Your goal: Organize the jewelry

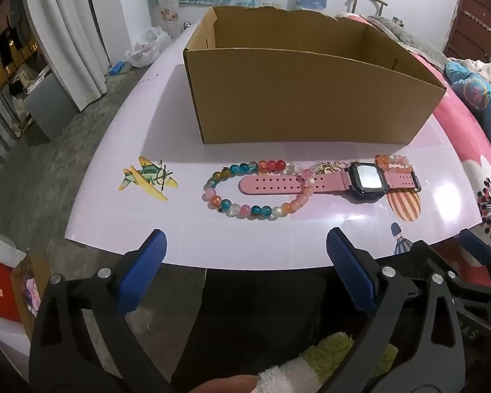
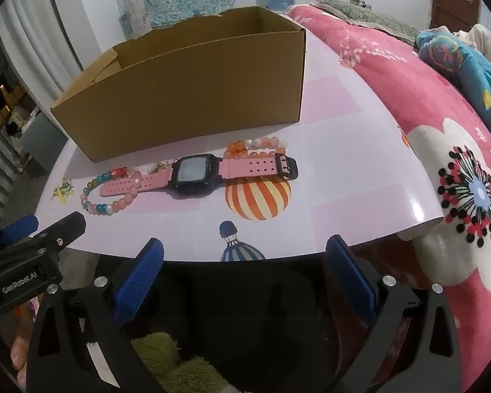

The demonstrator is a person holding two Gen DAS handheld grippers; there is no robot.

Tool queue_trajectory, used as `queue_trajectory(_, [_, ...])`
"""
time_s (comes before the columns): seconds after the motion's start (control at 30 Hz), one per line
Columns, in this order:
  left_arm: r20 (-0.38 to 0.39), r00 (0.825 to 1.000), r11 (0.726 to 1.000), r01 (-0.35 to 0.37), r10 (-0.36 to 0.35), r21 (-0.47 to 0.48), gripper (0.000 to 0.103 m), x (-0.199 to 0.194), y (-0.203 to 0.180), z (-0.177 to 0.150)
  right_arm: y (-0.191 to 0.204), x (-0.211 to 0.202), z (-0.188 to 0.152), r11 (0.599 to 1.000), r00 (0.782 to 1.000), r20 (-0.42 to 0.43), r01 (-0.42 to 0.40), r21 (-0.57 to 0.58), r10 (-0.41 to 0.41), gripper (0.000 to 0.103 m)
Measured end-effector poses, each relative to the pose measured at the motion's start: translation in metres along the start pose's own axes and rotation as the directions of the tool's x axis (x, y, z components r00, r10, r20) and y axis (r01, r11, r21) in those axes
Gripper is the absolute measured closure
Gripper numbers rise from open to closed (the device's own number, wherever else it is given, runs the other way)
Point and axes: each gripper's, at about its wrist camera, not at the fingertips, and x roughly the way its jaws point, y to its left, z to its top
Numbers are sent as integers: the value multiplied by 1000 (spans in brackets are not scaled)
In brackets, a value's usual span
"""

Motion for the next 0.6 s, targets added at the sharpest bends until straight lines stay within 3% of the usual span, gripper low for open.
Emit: queue_trajectory(0.6, [-16, 1000, 1000, -1, 1, 5, 8, 4, -5, -6, -2, -3, 2, 1000, 1000, 10, 2, 3, -2, 6])
